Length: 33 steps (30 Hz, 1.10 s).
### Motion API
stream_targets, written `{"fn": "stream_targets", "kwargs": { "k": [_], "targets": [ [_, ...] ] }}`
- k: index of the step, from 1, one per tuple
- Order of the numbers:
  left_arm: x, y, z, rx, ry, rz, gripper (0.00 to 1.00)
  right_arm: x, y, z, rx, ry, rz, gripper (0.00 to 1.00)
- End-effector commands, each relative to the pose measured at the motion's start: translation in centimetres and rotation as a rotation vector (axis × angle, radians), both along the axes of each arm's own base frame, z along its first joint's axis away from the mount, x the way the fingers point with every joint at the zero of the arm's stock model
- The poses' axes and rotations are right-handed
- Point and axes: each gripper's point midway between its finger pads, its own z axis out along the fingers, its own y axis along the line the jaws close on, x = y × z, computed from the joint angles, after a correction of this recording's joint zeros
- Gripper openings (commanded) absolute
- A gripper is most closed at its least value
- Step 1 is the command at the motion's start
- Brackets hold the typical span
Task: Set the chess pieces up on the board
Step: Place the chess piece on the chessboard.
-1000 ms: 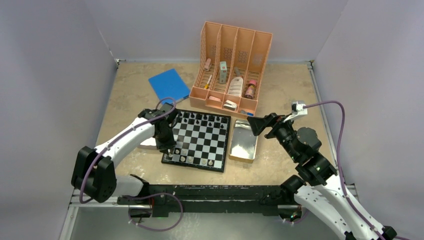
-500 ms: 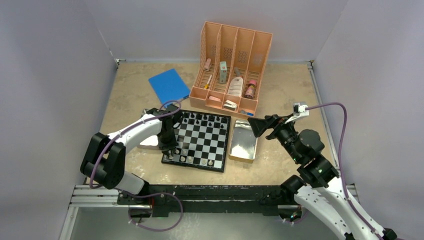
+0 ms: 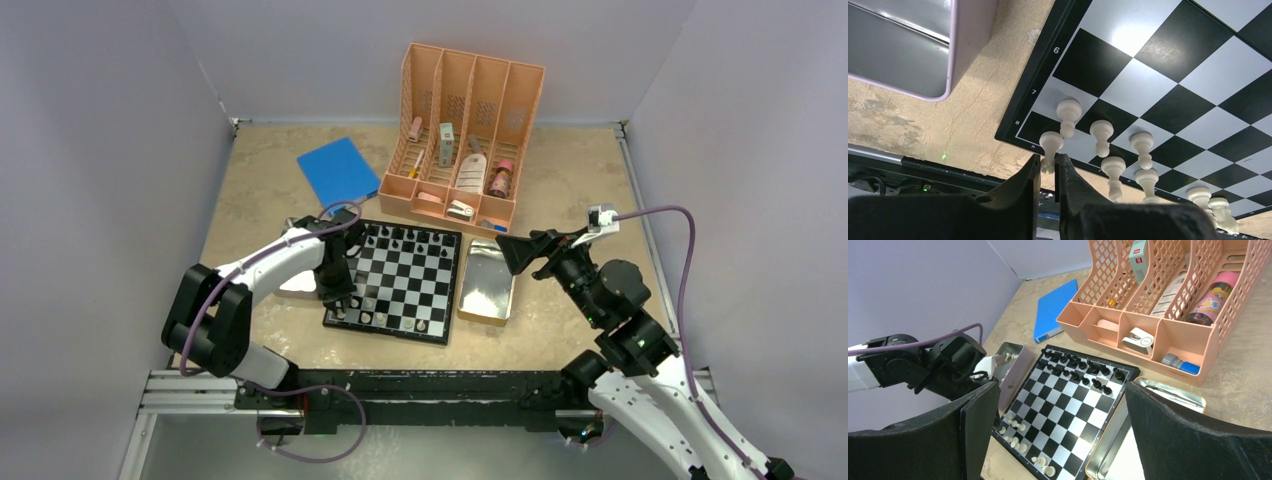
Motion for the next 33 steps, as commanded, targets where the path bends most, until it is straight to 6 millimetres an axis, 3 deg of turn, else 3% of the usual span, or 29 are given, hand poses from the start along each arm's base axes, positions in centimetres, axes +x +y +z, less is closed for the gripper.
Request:
{"fn": "stream_targets", "kwargs": {
  "k": [1,33],
  "targets": [
    [0.3,0.6,-0.3,0.053,-0.002,0.016,0.08,-0.4,0.2,2.2,0.024,-0.069,0.022,0.98],
    [0.5,1.7,-0.6,0.125,0.011,0.028,0.1,-0.5,0.2,2.2,0.024,-0.069,0.029,0.98]
  ]
}}
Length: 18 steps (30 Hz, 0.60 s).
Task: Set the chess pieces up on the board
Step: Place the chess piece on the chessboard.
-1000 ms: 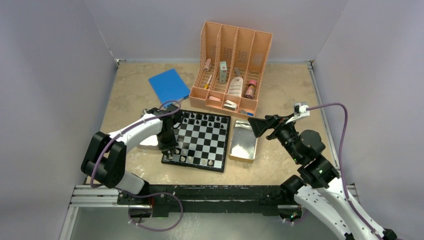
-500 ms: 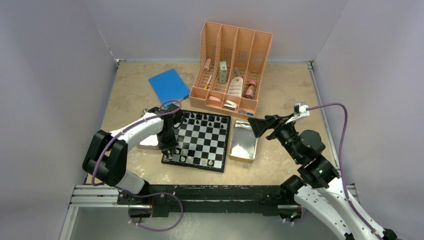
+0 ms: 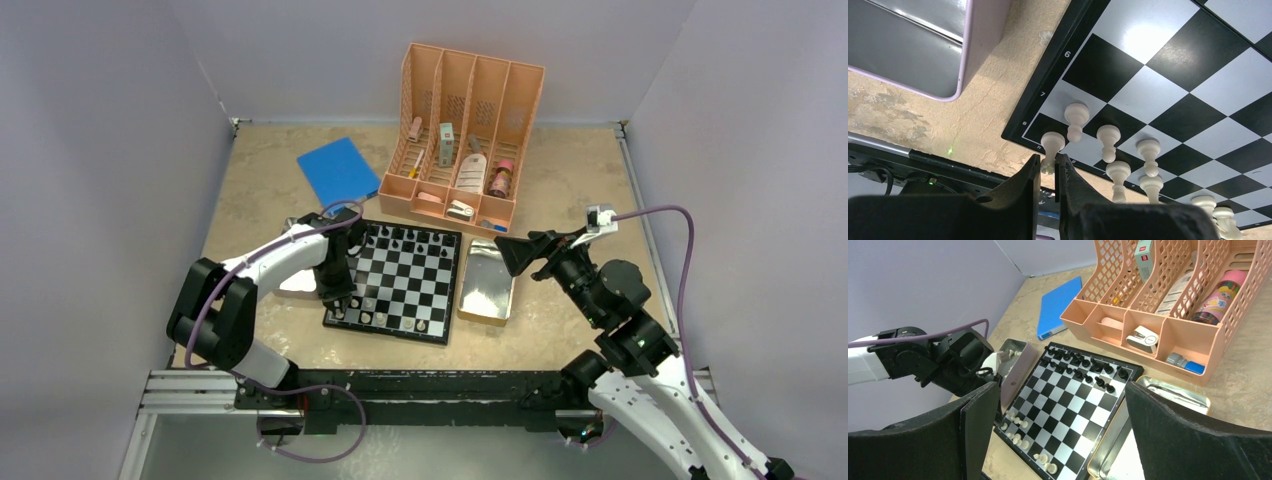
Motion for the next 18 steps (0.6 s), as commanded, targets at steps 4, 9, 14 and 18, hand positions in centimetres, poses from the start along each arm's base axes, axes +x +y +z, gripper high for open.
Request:
{"fn": "stream_targets", "kwargs": {
  "k": [4,9,14,18],
  "targets": [
    [0.41,1.25,-0.48,0.083,-0.014,0.01,0.1,-0.32,-0.03,2.16,0.024,-0.068,0.011,0.98],
    [0.4,1.22,-0.69,0.082,-0.005,0.004,0.13,-0.4,-0.06,2.22,0.025,-0.071,0.012,0.98],
    [0.66,1.0,-0.7,0.074,-0.011,-0.004,0.17,-0.36,-0.04,2.13,0.023,-0.069,0.012,0.98],
    [0.94,0.87,-0.63,0.069,-0.019,-0.01,0.18,-0.32,0.02,2.04,0.021,-0.066,0.014,0.98]
  ]
}}
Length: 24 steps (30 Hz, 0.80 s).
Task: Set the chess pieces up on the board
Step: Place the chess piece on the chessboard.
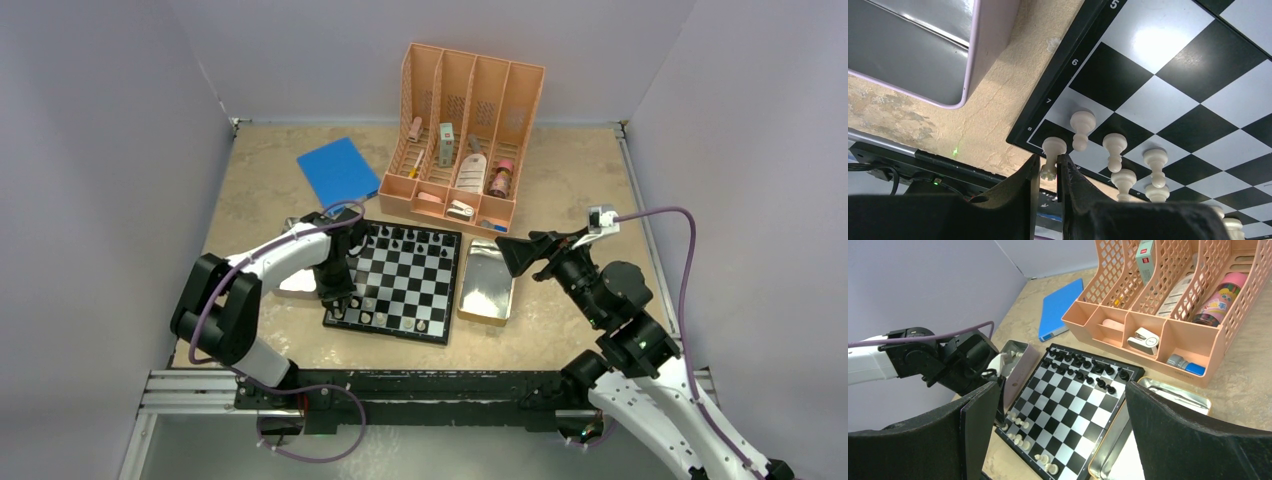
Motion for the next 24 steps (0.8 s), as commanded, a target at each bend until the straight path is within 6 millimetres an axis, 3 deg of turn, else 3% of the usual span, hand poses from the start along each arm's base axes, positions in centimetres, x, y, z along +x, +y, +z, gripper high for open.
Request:
{"fn": "stream_targets", "kwargs": {
  "k": [1,14,24],
  "targets": [
    [1.0,0.5,-0.4,0.039,-0.034,-0.013,0.18,-0.1,0.1,1.8,0.015,-0.057,0.009,0.98],
    [1.6,-0.3,0.4,-0.007,-0.072,-0.026,0.19,0.2,0.3,1.4,0.009,-0.047,0.009,0.98],
    [0.8,-0.2,0.6,-0.014,-0.044,-0.018,0.21,0.2,0.3,1.3,0.005,-0.045,0.009,0.98]
  ]
}}
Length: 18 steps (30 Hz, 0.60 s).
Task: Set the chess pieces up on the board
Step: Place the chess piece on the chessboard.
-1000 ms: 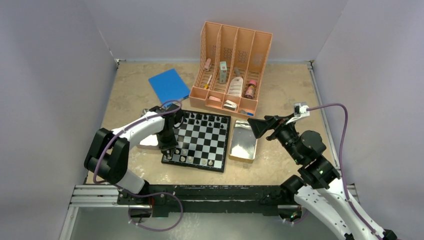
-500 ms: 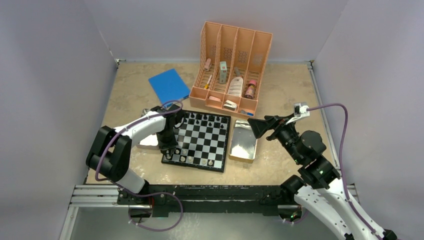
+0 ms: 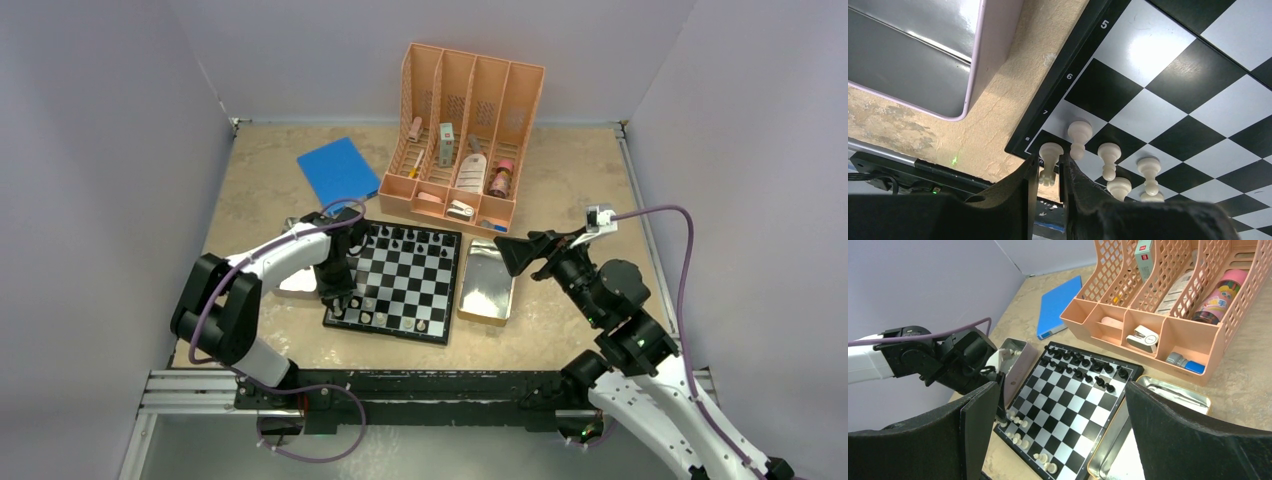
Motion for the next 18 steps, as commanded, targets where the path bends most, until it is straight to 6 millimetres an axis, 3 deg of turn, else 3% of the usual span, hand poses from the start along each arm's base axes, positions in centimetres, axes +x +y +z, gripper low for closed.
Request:
{"fn": "stream_targets", "kwargs": {
  "k": [1,9,18],
  "targets": [
    [-0.1,-0.1,0.9,-0.011,-0.011,-0.009,0.22,0.1,0.2,1.6,0.012,-0.053,0.009,0.98],
    [0.4,-0.5,2.6,-0.041,-0.053,-0.005,0.24,0.1,0.2,1.6,0.013,-0.055,0.01,0.98],
    [3.5,-1.6,6.6,-0.111,-0.217,-0.046,0.26,-0.1,0.1,1.7,0.013,-0.058,0.009,0.98]
  ]
}}
